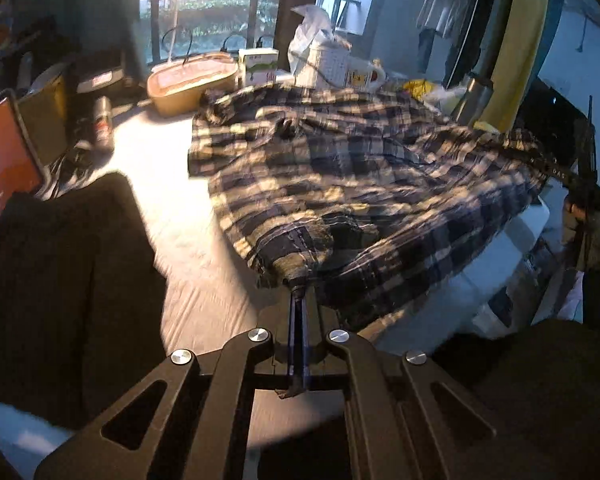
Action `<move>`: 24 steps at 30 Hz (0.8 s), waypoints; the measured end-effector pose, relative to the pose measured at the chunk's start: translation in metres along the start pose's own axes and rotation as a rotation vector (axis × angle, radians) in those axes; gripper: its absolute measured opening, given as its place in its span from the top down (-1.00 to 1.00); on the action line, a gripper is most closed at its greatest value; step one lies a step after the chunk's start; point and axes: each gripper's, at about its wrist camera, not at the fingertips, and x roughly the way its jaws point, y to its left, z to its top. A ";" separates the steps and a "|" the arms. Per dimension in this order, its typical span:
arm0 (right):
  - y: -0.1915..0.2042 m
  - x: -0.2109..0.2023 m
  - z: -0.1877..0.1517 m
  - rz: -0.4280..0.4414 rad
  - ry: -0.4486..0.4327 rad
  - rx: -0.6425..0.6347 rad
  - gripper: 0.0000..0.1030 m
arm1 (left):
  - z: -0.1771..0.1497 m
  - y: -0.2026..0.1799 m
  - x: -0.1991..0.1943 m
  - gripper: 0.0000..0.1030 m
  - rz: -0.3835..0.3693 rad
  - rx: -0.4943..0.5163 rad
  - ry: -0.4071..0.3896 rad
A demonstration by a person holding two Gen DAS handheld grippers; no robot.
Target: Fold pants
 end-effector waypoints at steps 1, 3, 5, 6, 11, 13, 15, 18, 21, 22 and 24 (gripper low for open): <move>0.002 -0.004 -0.003 0.004 0.003 0.002 0.83 | -0.006 0.000 0.001 0.99 -0.005 -0.005 0.018; 0.005 -0.005 -0.013 -0.009 0.021 0.000 0.83 | -0.025 0.001 0.011 0.98 -0.022 -0.030 0.084; 0.005 0.003 -0.031 -0.018 0.068 0.019 0.83 | -0.036 -0.001 0.025 0.98 -0.034 -0.055 0.133; 0.004 0.006 -0.037 -0.023 0.085 0.028 0.83 | -0.042 -0.003 0.033 0.98 -0.039 -0.053 0.164; -0.014 0.023 -0.073 -0.041 0.177 0.099 0.81 | -0.038 0.004 0.038 0.77 -0.045 -0.050 0.213; -0.021 0.018 -0.073 -0.007 0.160 0.126 0.61 | -0.029 0.014 0.033 0.35 -0.013 -0.043 0.214; -0.026 0.009 -0.067 -0.029 0.128 0.125 0.03 | -0.017 0.030 0.024 0.06 0.021 -0.055 0.188; -0.042 -0.011 -0.053 -0.052 0.057 0.151 -0.35 | -0.004 0.049 0.008 0.05 0.078 -0.059 0.124; -0.055 -0.017 -0.038 -0.059 0.021 0.164 -0.36 | 0.023 0.068 0.006 0.04 0.124 -0.068 0.055; -0.057 -0.016 -0.032 -0.070 0.016 0.156 -0.36 | 0.037 0.075 0.011 0.04 0.117 -0.065 0.025; -0.059 -0.007 -0.014 -0.088 0.020 0.121 -0.36 | 0.053 0.083 0.021 0.03 0.112 -0.077 -0.008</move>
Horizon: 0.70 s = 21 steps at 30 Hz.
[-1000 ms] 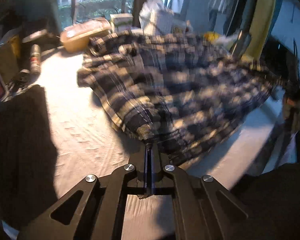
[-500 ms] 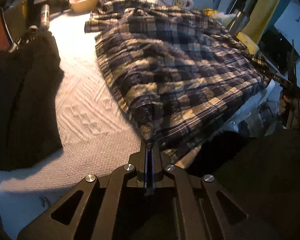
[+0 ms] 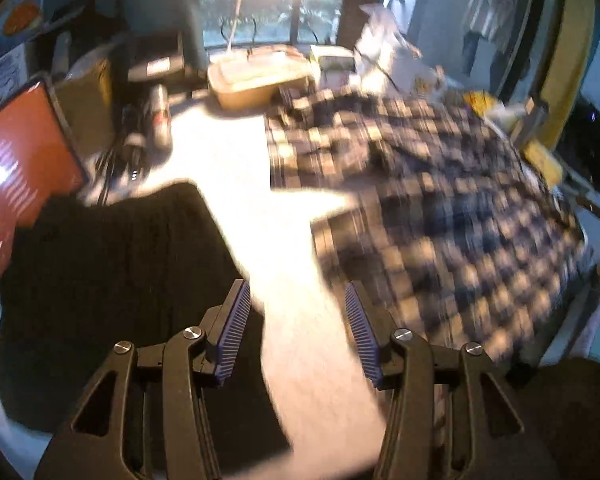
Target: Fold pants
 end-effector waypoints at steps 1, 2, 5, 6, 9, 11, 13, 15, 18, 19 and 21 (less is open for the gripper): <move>0.002 0.005 0.009 0.003 -0.001 -0.022 -0.36 | 0.016 0.003 0.014 0.03 -0.013 -0.018 -0.016; 0.004 0.008 0.015 0.006 -0.002 -0.040 -0.36 | 0.026 0.005 0.027 0.03 -0.016 -0.030 -0.017; 0.014 0.033 0.040 0.002 0.009 -0.110 -0.35 | 0.058 0.006 0.070 0.03 -0.017 -0.035 -0.006; 0.017 0.042 0.048 0.012 0.012 -0.118 -0.35 | 0.068 0.006 0.088 0.02 -0.012 -0.037 0.001; 0.029 0.071 0.068 0.038 0.029 -0.154 -0.35 | 0.087 0.013 0.132 0.02 0.048 -0.059 0.039; 0.039 0.090 0.078 0.054 0.046 -0.187 -0.35 | 0.093 0.021 0.149 0.03 0.059 -0.085 0.050; 0.047 0.105 0.084 0.065 0.061 -0.209 -0.35 | 0.092 0.025 0.154 0.15 0.034 -0.100 0.028; 0.051 0.119 0.089 0.077 0.076 -0.229 -0.35 | 0.089 0.022 0.153 0.79 0.034 -0.064 0.045; 0.057 0.134 0.094 0.080 0.094 -0.255 -0.35 | 0.078 0.021 0.145 0.88 0.008 -0.049 0.073; 0.057 0.138 0.095 0.082 0.100 -0.259 -0.35 | 0.072 0.020 0.140 0.88 0.008 -0.049 0.079; 0.057 0.146 0.098 0.081 0.107 -0.265 -0.35 | 0.061 0.019 0.130 0.88 0.008 -0.058 0.098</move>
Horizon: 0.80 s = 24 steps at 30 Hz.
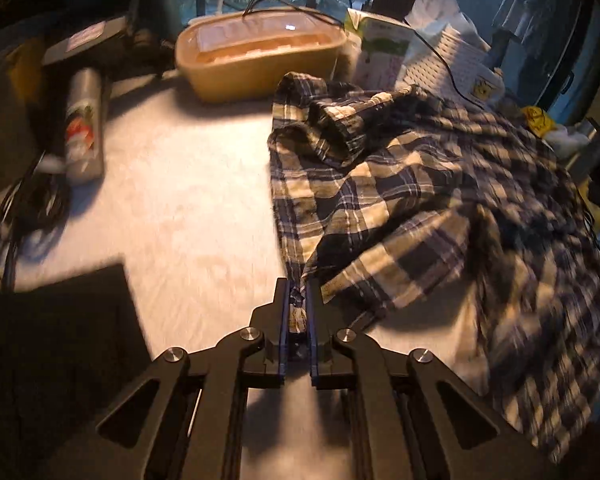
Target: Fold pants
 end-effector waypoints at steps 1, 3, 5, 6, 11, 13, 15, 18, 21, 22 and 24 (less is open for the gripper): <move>-0.001 0.004 0.001 0.001 0.006 -0.003 -0.35 | -0.005 0.000 -0.005 0.88 0.003 0.001 0.010; -0.003 0.010 0.003 0.001 0.013 -0.007 -0.35 | -0.016 -0.001 -0.013 0.89 0.020 0.008 0.036; -0.004 0.016 0.005 0.006 0.021 -0.010 -0.35 | -0.017 -0.001 -0.021 0.88 0.046 0.017 0.040; -0.005 0.018 0.007 0.007 0.022 -0.011 -0.35 | -0.014 0.000 -0.027 0.87 0.072 0.026 0.035; -0.007 0.021 0.017 0.011 0.008 -0.023 -0.35 | 0.031 -0.007 -0.046 -0.27 0.072 0.105 -0.103; -0.006 0.023 0.023 0.011 -0.002 -0.029 -0.35 | 0.057 -0.014 -0.035 -0.37 0.035 0.149 -0.142; -0.007 0.027 0.030 0.017 -0.013 -0.031 -0.35 | 0.077 -0.018 -0.014 -0.37 -0.002 0.160 -0.107; -0.010 0.036 0.040 0.028 -0.015 -0.022 -0.35 | 0.106 -0.022 0.029 -0.37 -0.036 0.165 -0.037; -0.014 0.045 0.047 0.035 -0.016 -0.016 -0.35 | 0.113 -0.028 0.051 -0.36 -0.008 0.214 -0.045; -0.017 0.050 0.050 0.043 -0.011 -0.012 -0.35 | 0.116 -0.027 0.059 -0.26 -0.006 0.215 -0.034; -0.024 0.062 0.055 0.048 0.006 -0.002 -0.35 | 0.117 -0.026 0.066 0.39 -0.001 0.226 -0.024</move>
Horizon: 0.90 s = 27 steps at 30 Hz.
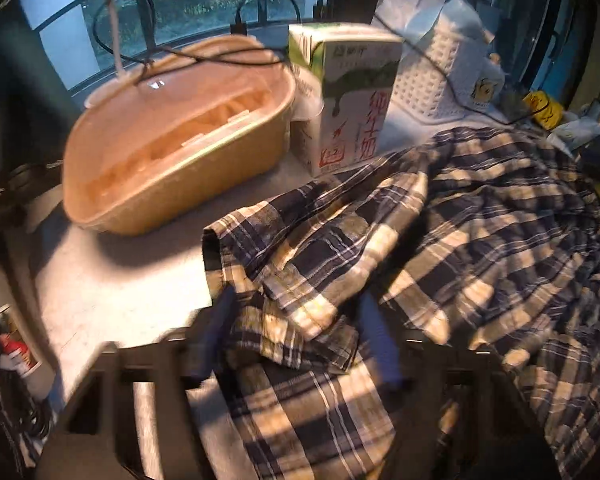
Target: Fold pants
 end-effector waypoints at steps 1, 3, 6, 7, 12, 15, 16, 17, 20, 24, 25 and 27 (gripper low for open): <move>-0.002 0.004 0.001 -0.002 0.007 0.001 -0.35 | 0.002 -0.001 0.004 0.81 0.009 0.008 0.006; -0.009 0.019 0.004 0.000 0.037 0.005 -0.35 | 0.003 0.002 0.001 0.84 0.043 0.013 -0.028; -0.018 0.042 0.006 0.013 0.089 0.026 -0.32 | 0.007 0.005 -0.012 0.86 0.149 0.028 -0.094; -0.017 0.051 0.006 0.045 0.120 0.018 0.03 | 0.009 0.009 -0.017 0.86 0.169 0.019 -0.121; 0.008 0.064 0.008 0.024 0.154 -0.118 0.84 | 0.018 0.028 -0.028 0.86 0.281 -0.024 -0.187; 0.009 0.063 0.023 -0.085 0.097 -0.149 0.86 | 0.020 0.035 -0.027 0.85 0.293 -0.047 -0.190; 0.008 0.065 0.029 -0.113 0.080 -0.157 0.86 | 0.020 0.036 -0.028 0.85 0.300 -0.048 -0.195; 0.005 0.067 0.035 -0.127 0.071 -0.149 0.86 | 0.019 0.038 -0.029 0.84 0.313 -0.051 -0.196; -0.001 0.074 0.044 -0.141 0.064 -0.127 0.86 | 0.012 0.044 -0.037 0.72 0.277 -0.079 -0.171; 0.003 0.065 0.040 -0.143 0.073 -0.133 0.85 | -0.015 0.034 -0.051 -0.13 0.229 -0.075 -0.155; 0.005 0.059 0.039 -0.144 0.066 -0.141 0.84 | -0.027 0.031 -0.058 -0.13 0.213 -0.073 -0.150; 0.012 0.040 0.030 -0.162 0.048 -0.156 0.82 | -0.042 0.021 -0.062 -0.13 0.204 -0.070 -0.130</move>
